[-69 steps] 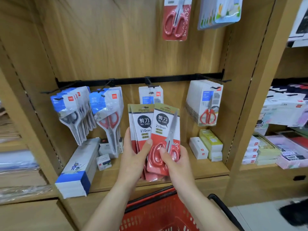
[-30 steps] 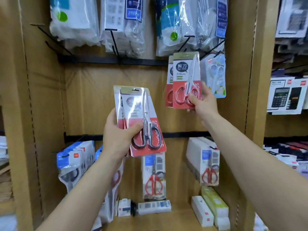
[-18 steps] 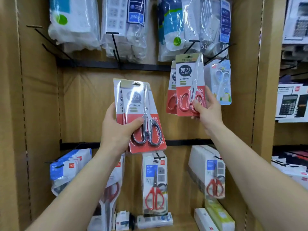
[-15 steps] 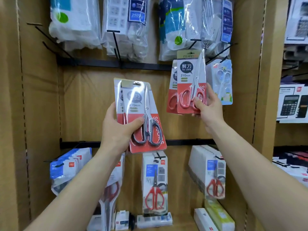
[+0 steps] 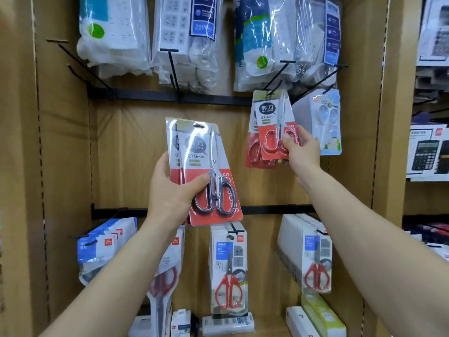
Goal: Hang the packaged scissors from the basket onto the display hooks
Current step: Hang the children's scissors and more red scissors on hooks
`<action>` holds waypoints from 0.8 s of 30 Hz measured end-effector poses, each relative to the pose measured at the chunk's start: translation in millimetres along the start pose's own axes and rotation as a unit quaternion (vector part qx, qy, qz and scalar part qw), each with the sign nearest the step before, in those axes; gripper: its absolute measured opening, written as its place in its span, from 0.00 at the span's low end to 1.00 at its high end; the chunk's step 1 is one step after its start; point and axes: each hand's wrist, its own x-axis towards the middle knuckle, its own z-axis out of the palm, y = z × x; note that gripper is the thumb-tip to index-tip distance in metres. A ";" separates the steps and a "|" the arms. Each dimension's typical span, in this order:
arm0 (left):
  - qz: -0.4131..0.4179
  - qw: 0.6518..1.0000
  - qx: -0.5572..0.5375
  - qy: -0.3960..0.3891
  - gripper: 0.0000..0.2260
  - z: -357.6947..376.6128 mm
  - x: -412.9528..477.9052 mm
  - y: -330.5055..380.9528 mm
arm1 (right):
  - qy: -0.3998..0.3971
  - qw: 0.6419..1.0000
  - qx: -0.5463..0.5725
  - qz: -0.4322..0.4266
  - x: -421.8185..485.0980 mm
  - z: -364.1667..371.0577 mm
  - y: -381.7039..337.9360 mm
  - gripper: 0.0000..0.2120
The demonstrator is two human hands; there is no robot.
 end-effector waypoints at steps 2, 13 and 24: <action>0.005 1.000 0.001 -0.001 0.24 1.6 -0.5 0.7 | -0.004 0.998 -0.066 0.009 3.0 8.2 -4.4 0.10; -0.001 1.000 -0.017 0.013 0.23 20.6 -7.0 -13.7 | -0.285 0.954 0.000 0.096 -138.4 28.5 4.1 0.22; 0.016 1.000 -0.019 -0.012 0.18 30.9 -15.2 -10.1 | -0.132 0.976 0.108 0.137 -141.9 41.4 11.0 0.23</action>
